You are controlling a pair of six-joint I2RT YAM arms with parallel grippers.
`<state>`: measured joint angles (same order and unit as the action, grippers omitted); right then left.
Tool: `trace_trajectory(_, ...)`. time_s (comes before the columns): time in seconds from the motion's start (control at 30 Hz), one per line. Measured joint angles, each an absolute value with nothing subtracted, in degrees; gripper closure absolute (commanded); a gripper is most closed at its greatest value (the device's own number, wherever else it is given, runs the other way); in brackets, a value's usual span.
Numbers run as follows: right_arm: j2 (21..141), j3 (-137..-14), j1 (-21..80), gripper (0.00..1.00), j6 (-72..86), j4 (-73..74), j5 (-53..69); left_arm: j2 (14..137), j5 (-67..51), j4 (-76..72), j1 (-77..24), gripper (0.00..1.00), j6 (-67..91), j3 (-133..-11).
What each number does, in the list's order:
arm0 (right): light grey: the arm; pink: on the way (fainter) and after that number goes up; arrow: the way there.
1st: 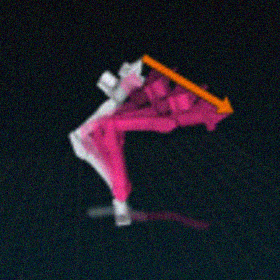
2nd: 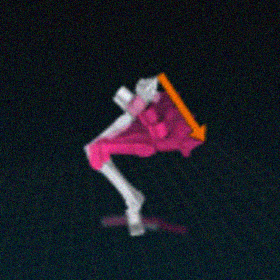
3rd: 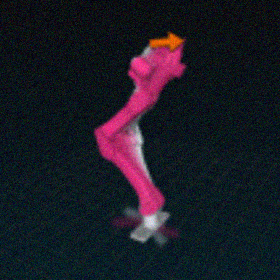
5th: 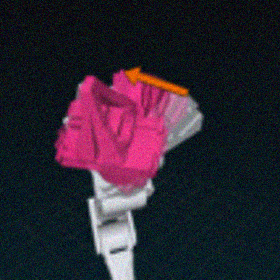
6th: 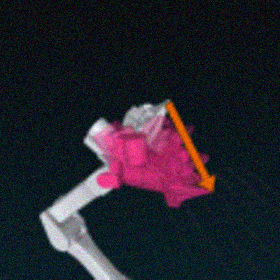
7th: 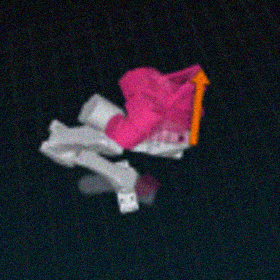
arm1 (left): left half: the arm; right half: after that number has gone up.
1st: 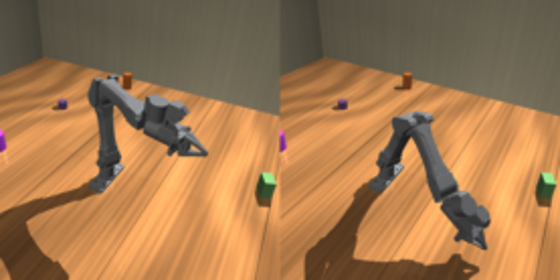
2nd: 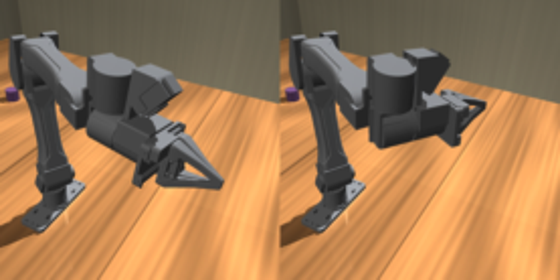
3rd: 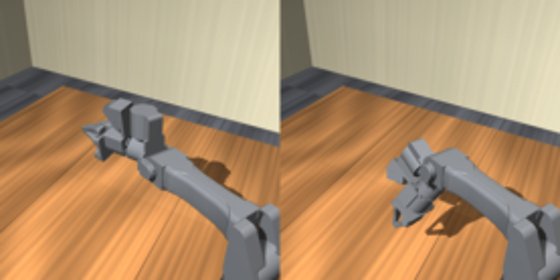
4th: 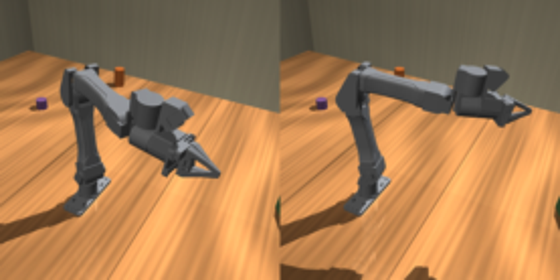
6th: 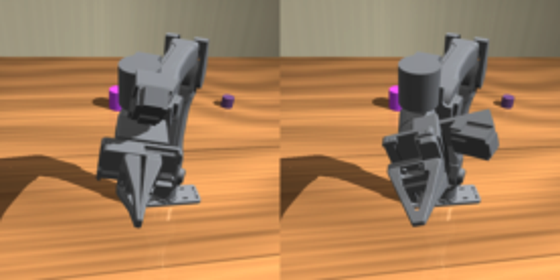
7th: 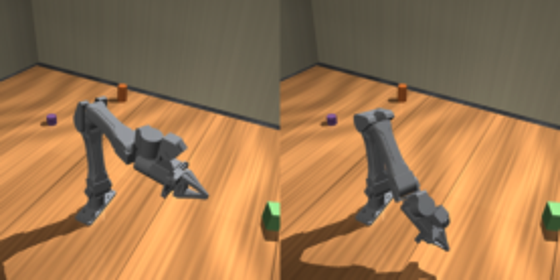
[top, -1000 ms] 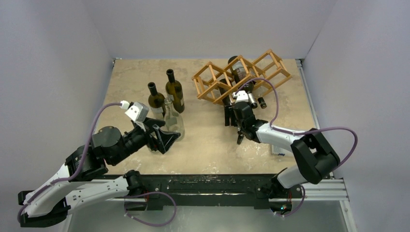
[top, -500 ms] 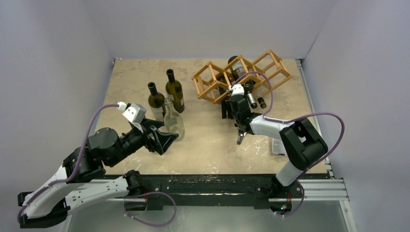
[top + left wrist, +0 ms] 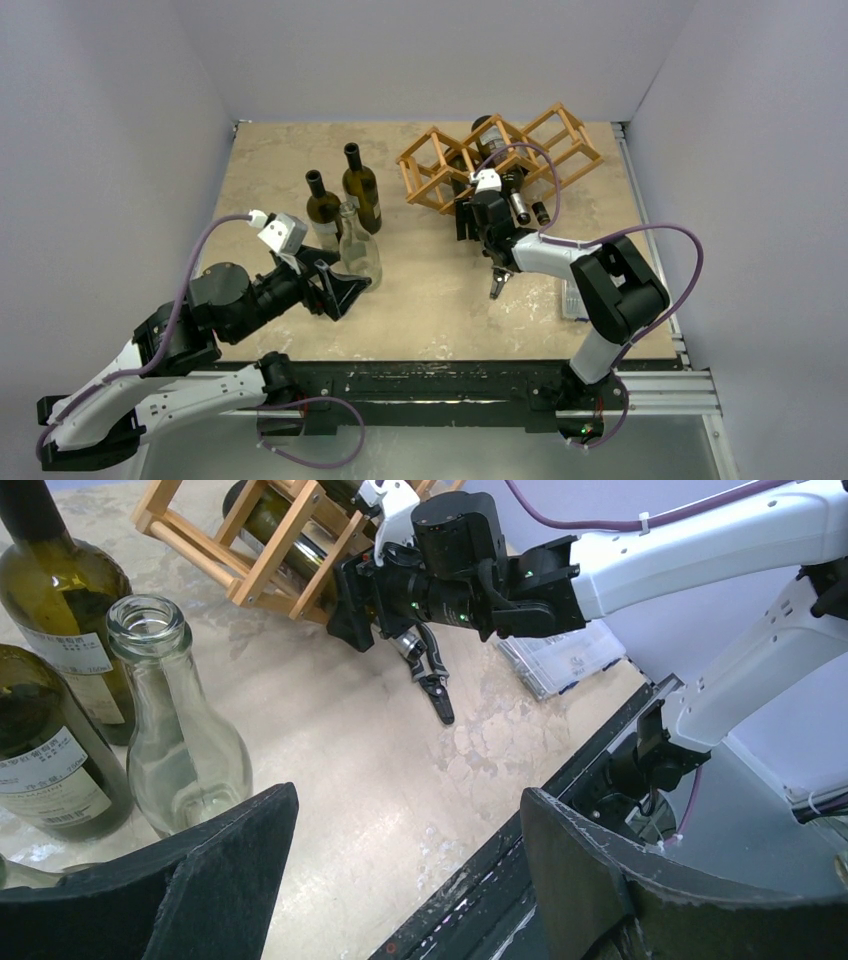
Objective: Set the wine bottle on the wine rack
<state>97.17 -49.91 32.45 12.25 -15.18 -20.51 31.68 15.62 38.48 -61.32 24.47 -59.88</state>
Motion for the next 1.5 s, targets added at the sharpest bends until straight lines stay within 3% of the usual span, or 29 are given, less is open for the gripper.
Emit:
trace_trajectory(0.17,97.17,-49.91,32.47,0.18,12.32,-15.09,-20.84,33.19,15.59,38.74,-61.32,0.19,24.71,-60.05)
trace_trajectory(0.43,97.06,-50.02,32.64,0.01,12.64,-17.52,-22.02,33.91,15.88,38.79,-61.32,0.19,25.8,-60.25)
trace_trajectory(1.0,89.84,-47.4,33.1,0.01,16.43,-12.14,-21.56,34.28,16.91,39.03,-61.32,0.19,26.92,-61.3)
trace_trajectory(1.23,86.37,-44.45,33.1,0.11,17.15,-9.23,-20.78,34.28,16.91,39.03,-61.32,0.19,27.0,-61.3)
trace_trajectory(1.4,86.11,-42.61,33.06,0.36,17.43,-7.55,-19.77,34.22,16.88,38.83,-61.32,0.19,27.03,-61.3)
trace_trajectory(1.5,86.11,-42.61,33.04,0.46,17.45,-7.25,-19.84,34.28,16.88,38.7,-61.32,0.19,27.0,-61.3)
